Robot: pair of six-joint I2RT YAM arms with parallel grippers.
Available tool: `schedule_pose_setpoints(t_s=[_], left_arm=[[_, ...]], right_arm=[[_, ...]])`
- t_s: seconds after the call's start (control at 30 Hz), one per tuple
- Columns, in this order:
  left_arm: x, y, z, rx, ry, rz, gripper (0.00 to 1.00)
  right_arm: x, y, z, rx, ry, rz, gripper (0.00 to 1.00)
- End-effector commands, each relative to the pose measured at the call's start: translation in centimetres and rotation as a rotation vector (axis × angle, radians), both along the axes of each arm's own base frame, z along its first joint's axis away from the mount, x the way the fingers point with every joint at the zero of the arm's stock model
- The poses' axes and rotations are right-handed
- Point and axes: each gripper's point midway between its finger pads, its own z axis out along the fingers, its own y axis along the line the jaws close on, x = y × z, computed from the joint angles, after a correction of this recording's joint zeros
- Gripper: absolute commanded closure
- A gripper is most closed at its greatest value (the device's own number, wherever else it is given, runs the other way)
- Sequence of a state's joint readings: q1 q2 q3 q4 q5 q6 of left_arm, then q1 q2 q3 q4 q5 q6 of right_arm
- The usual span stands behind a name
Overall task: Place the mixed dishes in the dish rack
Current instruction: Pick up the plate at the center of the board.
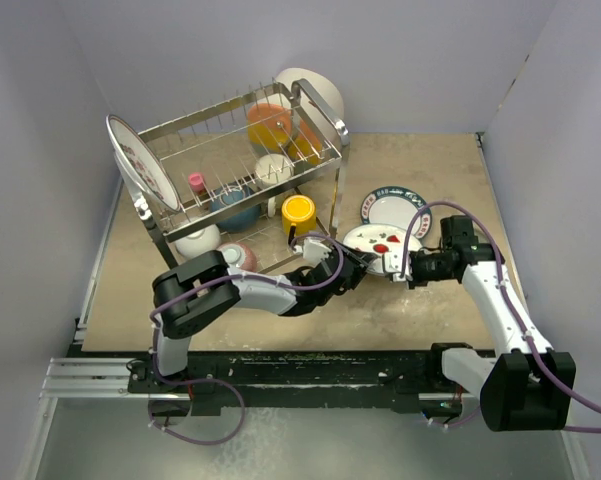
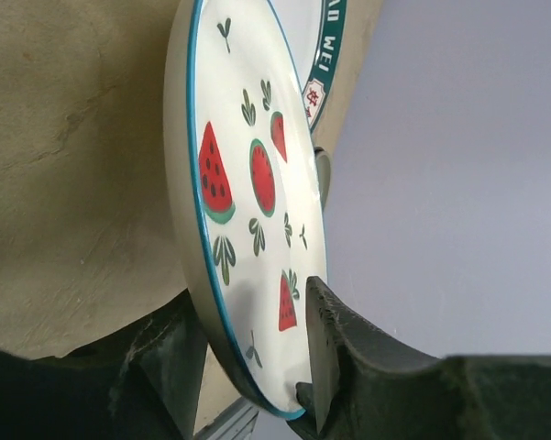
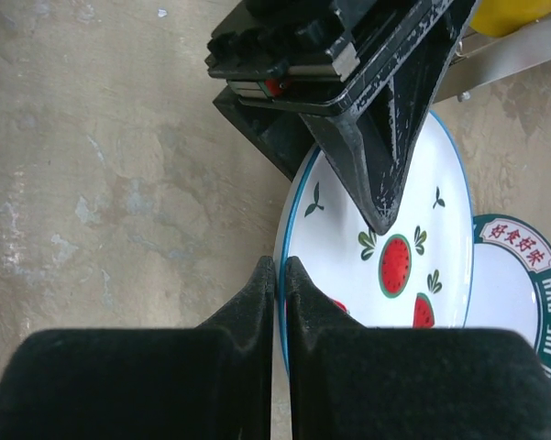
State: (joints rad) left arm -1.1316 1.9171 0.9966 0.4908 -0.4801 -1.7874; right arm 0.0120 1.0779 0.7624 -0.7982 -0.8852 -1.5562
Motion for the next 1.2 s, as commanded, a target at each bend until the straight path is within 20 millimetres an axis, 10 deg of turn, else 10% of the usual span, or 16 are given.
schedule_pose_setpoints(t_s=[0.0,0.33,0.53,0.67,0.9,1.17], left_arm=[[0.7,-1.4,2.1,-0.077,-0.024,-0.021,0.57],[0.4,-2.6,3.8,-0.095,-0.097,-0.098,0.98],[-0.1,-3.1,5.5,-0.096,-0.175,-0.156,1.0],[-0.7,-3.2,6.9,-0.065,-0.256,-0.209,1.0],[-2.9,-2.8,7.7,0.041,-0.379,-0.288,1.0],[-6.1,-1.7,7.5,0.167,-0.535,-0.385,1.0]], right_arm=[[-0.6,1.3,1.8,0.072,-0.038,0.084,1.0],[-1.3,1.4,1.8,0.064,-0.033,0.123,1.0],[-1.6,1.3,2.1,0.059,-0.013,0.142,1.0],[-2.3,1.2,3.0,0.073,0.001,0.155,0.7],[-3.8,1.7,6.3,0.131,0.042,0.173,0.45],[-0.2,2.4,14.8,0.304,0.123,-0.138,0.33]])
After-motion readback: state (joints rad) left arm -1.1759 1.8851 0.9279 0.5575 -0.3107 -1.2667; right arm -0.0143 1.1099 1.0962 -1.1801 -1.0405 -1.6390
